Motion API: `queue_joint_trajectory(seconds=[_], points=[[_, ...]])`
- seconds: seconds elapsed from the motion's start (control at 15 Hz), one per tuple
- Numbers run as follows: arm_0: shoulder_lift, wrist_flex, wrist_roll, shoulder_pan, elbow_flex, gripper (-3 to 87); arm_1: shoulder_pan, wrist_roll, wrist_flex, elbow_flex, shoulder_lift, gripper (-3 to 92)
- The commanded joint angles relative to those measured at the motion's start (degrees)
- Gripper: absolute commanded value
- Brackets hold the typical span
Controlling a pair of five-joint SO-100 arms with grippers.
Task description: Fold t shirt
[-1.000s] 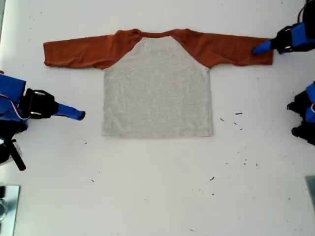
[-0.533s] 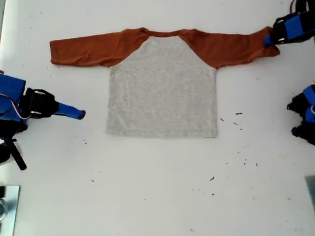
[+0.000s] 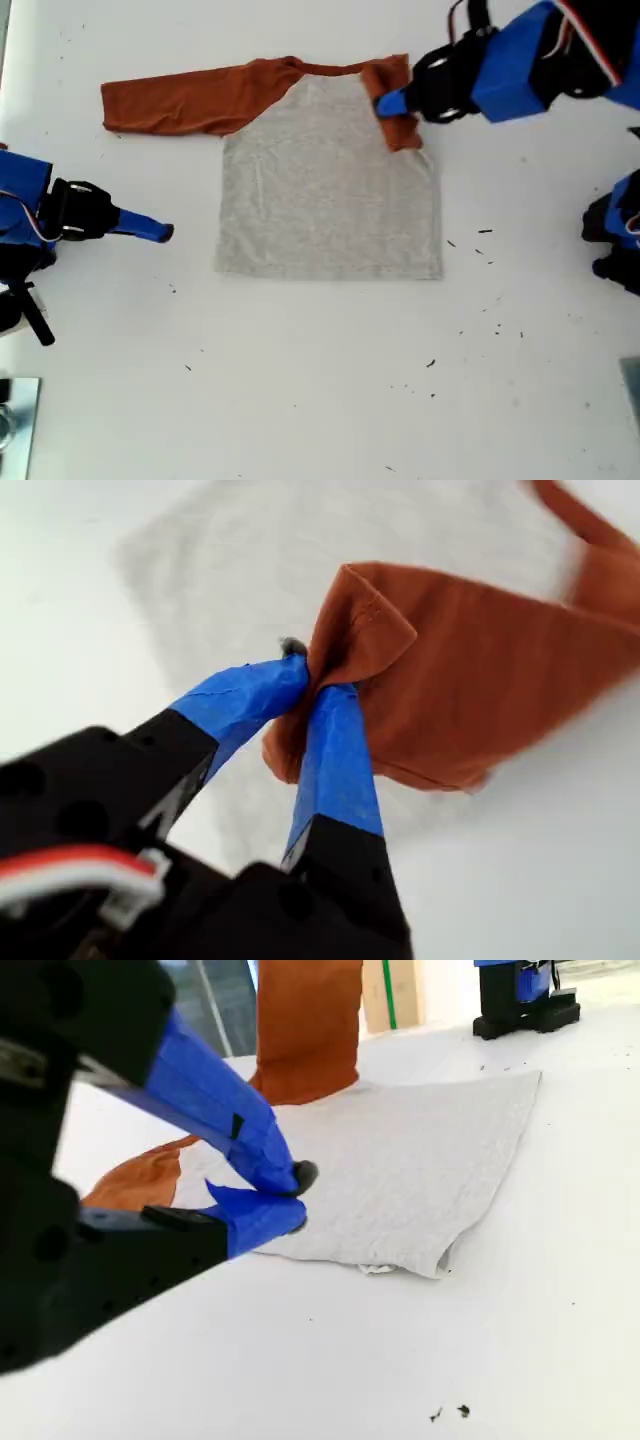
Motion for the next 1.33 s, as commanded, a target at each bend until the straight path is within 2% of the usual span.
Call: queue_joint_trajectory(seconds=[0.0, 0.13, 0.27, 0.33, 0.4, 0.47, 0.53, 0.6, 0.73, 0.87, 0.93, 1.0, 1.07, 1.13, 1.2, 1.27], points=[[0.53, -0.18, 0.26, -0.79, 0.53, -0.1, -7.12, 0.88, 1.67, -17.49, -8.88, 26.9], [0.53, -0.18, 0.26, -0.7, 0.53, -0.1, -11.69, 1.58, 1.32, -22.41, -13.27, 25.0], [0.53, -0.18, 0.26, -0.97, 0.53, 0.1, -10.37, 2.64, 6.77, -21.45, -9.93, 22.6], [0.53, -0.18, 0.26, -1.05, 0.53, 0.7, -7.03, 3.78, 8.35, -13.71, -4.31, 22.0], [0.53, -0.18, 0.26, -0.97, 0.53, 5.3, -3.34, 4.31, 8.35, -2.9, 3.16, 22.0], [0.53, -0.18, 0.26, -0.97, 0.53, 7.5, 0.44, 4.22, 7.03, 9.93, 11.78, 18.4], [0.53, -0.18, 0.26, -1.14, 0.53, 2.6, 4.66, 4.92, 5.8, 24.08, 20.92, 17.9], [0.53, -0.18, 0.18, -1.41, 0.53, -0.1, 7.03, 4.48, 3.78, 37.35, 30.23, 13.3], [0.62, -2.55, -3.96, -0.7, 0.35, -0.3, 8.09, 8.26, 1.76, 57.74, 47.11, 3.7], [-3.87, -3.08, -13.71, -3.34, -3.43, -0.4, 5.98, 11.87, 1.58, 67.94, 52.56, 3.6], [-17.05, -1.14, -16.96, -5.54, -12.48, -0.4, 4.57, 12.74, 0.97, 70.22, 52.56, 3.6], [-32.34, 3.96, -18.28, -7.47, -26.54, -0.3, 4.31, 12.74, 0.97, 71.46, 52.73, 3.6], [-43.33, 13.01, -24.7, -10.55, -41.84, -0.3, 4.48, 11.95, 1.05, 72.51, 53.7, 3.6], [-50.62, 21.36, -26.63, -13.97, -54.14, -0.3, 4.75, 10.9, 1.41, 73.12, 55.72, 3.6], [-55.72, 30.23, -26.72, -18.37, -64.16, -0.2, 5.1, 10.37, 2.46, 73.83, 58.89, 3.6], [-56.25, 31.82, -23.38, -24.43, -66.71, -0.2, 5.36, 10.2, 4.48, 74.88, 63.19, 3.6]])
